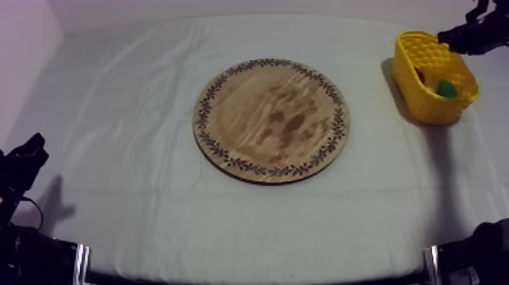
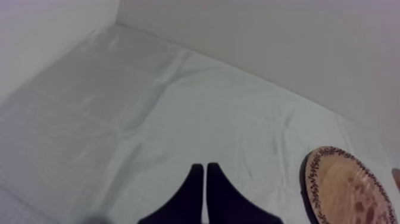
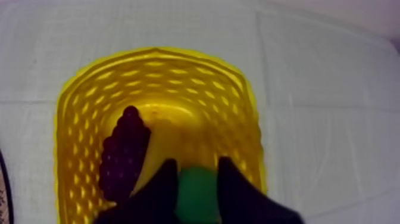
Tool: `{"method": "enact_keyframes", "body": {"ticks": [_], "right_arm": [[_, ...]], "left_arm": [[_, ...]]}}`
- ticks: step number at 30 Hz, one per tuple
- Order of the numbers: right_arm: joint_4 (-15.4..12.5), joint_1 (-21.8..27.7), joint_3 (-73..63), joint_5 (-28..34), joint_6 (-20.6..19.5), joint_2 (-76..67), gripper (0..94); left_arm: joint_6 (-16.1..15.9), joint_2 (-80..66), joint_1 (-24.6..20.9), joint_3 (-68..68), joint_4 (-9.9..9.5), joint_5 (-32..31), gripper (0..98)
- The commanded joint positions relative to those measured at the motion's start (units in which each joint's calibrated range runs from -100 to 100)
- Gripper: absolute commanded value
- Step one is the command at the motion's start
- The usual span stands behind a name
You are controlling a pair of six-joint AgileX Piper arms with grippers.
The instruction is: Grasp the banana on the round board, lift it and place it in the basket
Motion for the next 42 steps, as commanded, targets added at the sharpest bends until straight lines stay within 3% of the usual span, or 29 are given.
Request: {"method": "enact_keyframes", "body": {"ticks": [1,5,11,15,21,30,38,42], "right_arm": [[-1.4,0.3,2.9,-1.4,0.9,-2.8,6.8],[-5.8,0.9,10.5,-4.1,4.5,-9.6,2.2],[-17.3,1.4,23.1,-4.1,15.0,-22.5,0.9],[-20.7,1.1,31.2,-1.8,18.3,-32.1,0.8],[-20.0,-0.1,41.0,4.1,17.9,-47.2,0.7],[-15.8,-3.6,52.2,16.3,13.7,-72.5,0.7],[-11.9,-6.4,61.0,20.1,9.0,-91.6,0.7],[-11.8,-7.4,62.5,21.3,8.0,-96.7,0.6]], "left_arm": [[0.0,0.0,0.0,0.0,0.0,0.0,0.1],[0.0,0.0,0.0,0.0,0.0,0.0,0.1],[0.0,0.0,0.0,0.0,0.0,0.0,0.1],[0.0,0.0,0.0,0.0,0.0,0.0,0.1],[0.0,0.0,0.0,0.0,0.0,0.0,0.1],[0.0,0.0,0.0,0.0,0.0,0.0,0.1],[0.0,0.0,0.0,0.0,0.0,0.0,0.1],[0.0,0.0,0.0,0.0,0.0,0.0,0.1]]}}
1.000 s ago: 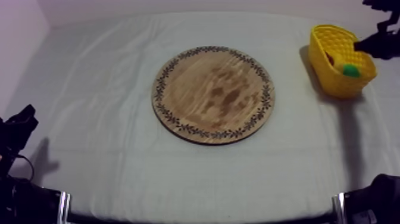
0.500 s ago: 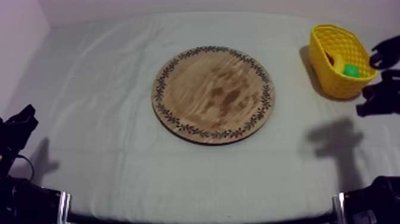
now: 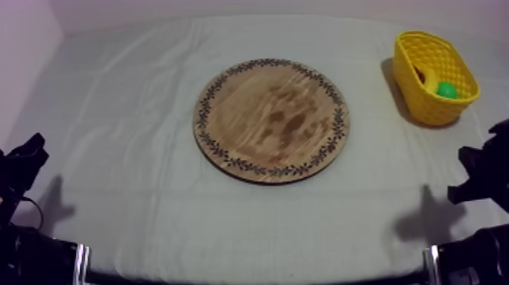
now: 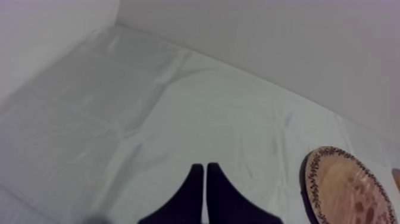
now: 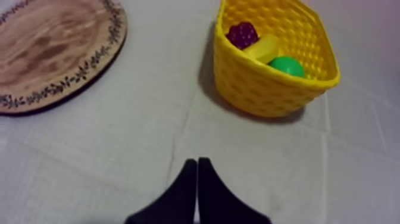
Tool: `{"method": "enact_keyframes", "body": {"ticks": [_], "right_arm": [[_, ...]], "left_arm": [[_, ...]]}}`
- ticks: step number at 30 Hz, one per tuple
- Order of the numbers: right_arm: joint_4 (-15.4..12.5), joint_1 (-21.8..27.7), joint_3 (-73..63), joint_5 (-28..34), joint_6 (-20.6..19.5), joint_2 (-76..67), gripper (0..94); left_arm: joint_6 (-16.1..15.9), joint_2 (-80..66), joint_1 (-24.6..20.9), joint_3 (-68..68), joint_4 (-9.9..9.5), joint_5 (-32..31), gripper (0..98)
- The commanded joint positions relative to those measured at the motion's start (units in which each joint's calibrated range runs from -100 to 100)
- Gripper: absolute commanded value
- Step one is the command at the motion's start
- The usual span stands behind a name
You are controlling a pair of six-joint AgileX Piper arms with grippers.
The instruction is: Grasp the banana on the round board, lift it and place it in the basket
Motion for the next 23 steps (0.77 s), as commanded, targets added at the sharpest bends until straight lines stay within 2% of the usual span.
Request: {"method": "enact_keyframes", "body": {"ticks": [1,6,8,17,23], "right_arm": [[-0.2,-0.1,0.5,-1.0,-0.6,-5.4,0.6],[-0.1,0.5,3.1,-7.3,-7.5,-6.3,0.6],[-0.4,0.6,3.6,-9.4,-8.5,-6.4,0.6],[-0.7,0.7,4.1,-11.2,-4.0,-6.5,0.6],[-0.7,0.7,4.1,-11.3,-3.0,-6.5,0.6]], "left_arm": [[0.0,0.0,0.0,0.0,0.0,0.0,0.1],[0.0,0.0,0.0,0.0,0.0,0.0,0.1],[0.0,0.0,0.0,0.0,0.0,0.0,0.1],[0.0,0.0,0.0,0.0,0.0,0.0,0.1],[0.0,0.0,0.0,0.0,0.0,0.0,0.1]]}}
